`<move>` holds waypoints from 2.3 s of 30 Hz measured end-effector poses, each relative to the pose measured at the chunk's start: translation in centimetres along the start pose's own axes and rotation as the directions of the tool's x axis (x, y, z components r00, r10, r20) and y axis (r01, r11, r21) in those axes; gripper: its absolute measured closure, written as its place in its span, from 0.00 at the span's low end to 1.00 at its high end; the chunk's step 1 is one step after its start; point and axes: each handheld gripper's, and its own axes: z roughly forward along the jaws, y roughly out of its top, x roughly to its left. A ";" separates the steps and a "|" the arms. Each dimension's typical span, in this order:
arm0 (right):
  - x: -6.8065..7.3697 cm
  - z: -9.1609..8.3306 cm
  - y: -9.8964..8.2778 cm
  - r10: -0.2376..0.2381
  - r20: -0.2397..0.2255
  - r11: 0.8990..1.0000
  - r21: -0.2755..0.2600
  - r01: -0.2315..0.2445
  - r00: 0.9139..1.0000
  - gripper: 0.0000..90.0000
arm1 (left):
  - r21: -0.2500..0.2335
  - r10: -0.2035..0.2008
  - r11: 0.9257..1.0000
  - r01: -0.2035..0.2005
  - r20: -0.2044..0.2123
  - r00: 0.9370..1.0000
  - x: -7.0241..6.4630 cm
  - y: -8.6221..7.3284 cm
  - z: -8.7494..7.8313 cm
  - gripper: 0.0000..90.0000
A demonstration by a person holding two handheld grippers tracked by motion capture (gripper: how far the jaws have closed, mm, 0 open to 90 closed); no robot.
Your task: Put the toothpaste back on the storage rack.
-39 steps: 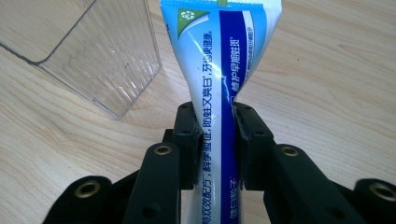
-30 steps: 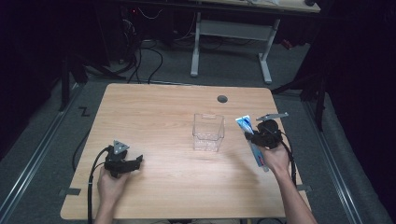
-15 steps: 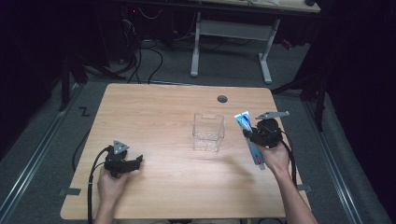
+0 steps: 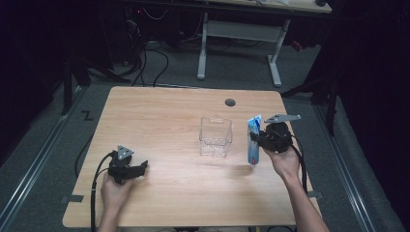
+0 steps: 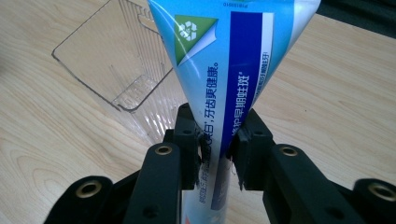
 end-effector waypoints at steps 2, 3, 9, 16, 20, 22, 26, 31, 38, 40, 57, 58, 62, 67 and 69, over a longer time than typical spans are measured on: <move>0.2 -0.1 0.0 -0.011 -0.002 1.000 -0.007 0.011 1.000 0.82 | 0.000 0.000 1.000 0.000 0.000 1.000 0.0 0.0 0.0 0.28; 0.3 -0.2 0.1 -0.013 -0.005 1.000 -0.012 0.013 1.000 0.83 | 0.000 0.000 1.000 0.000 0.000 1.000 0.0 0.0 0.0 0.28; 0.6 -0.9 0.5 -0.020 -0.020 0.999 -0.034 0.019 1.000 0.83 | 0.000 0.000 1.000 0.000 0.000 1.000 0.0 0.0 0.0 0.28; 1.2 -1.6 1.1 -0.033 -0.050 0.997 -0.067 0.030 0.998 0.83 | 0.000 0.000 1.000 0.000 0.000 1.000 0.0 0.0 0.0 0.28; 1.5 -1.7 1.2 -0.037 -0.069 0.997 -0.077 0.032 0.997 0.83 | 0.000 0.000 1.000 0.000 0.000 1.000 0.0 0.0 0.0 0.28; 1.7 -2.0 1.4 -0.037 -0.080 0.996 -0.084 0.031 0.996 0.83 | 0.000 0.001 1.000 -0.001 -0.001 1.000 0.0 0.0 0.0 0.28; 1.8 -2.4 1.8 -0.038 -0.099 0.995 -0.098 0.028 0.994 0.83 | 0.000 0.000 1.000 0.000 -0.001 1.000 0.0 0.0 0.0 0.28; 2.0 -3.0 2.2 -0.038 -0.124 0.993 -0.118 0.023 0.992 0.83 | 0.000 0.000 1.000 0.000 0.000 1.000 0.0 0.0 0.0 0.28; 2.2 -3.5 2.9 -0.041 -0.141 0.990 -0.140 0.021 0.989 0.83 | 0.000 0.000 1.000 0.000 0.000 1.000 0.0 0.0 0.0 0.28; 2.3 -3.5 3.0 -0.041 -0.147 0.989 -0.147 0.019 0.988 0.83 | 0.000 0.000 1.000 0.000 0.000 1.000 0.0 0.0 0.0 0.28; 3.7 -3.7 5.2 -0.073 -0.182 0.980 -0.193 0.037 0.981 0.83 | 0.000 0.000 1.000 0.000 0.000 1.000 0.0 0.0 0.0 0.28; 3.7 -3.7 5.3 -0.075 -0.179 0.980 -0.194 0.039 0.981 0.83 | 0.000 0.000 1.000 0.000 0.000 1.000 0.0 0.0 0.0 0.28; 3.7 -3.6 5.9 -0.069 -0.187 0.979 -0.202 0.030 0.980 0.83 | 0.000 0.000 1.000 0.000 0.000 1.000 0.0 0.0 0.0 0.28; 3.8 -3.7 6.8 -0.071 -0.187 0.976 -0.214 0.030 0.980 0.83 | 0.000 0.000 1.000 0.000 0.000 1.000 0.0 0.0 0.0 0.28; 3.8 -3.8 7.2 -0.072 -0.188 0.974 -0.225 0.028 0.979 0.83 | 0.000 0.000 1.000 0.000 0.000 1.000 0.0 0.0 0.0 0.28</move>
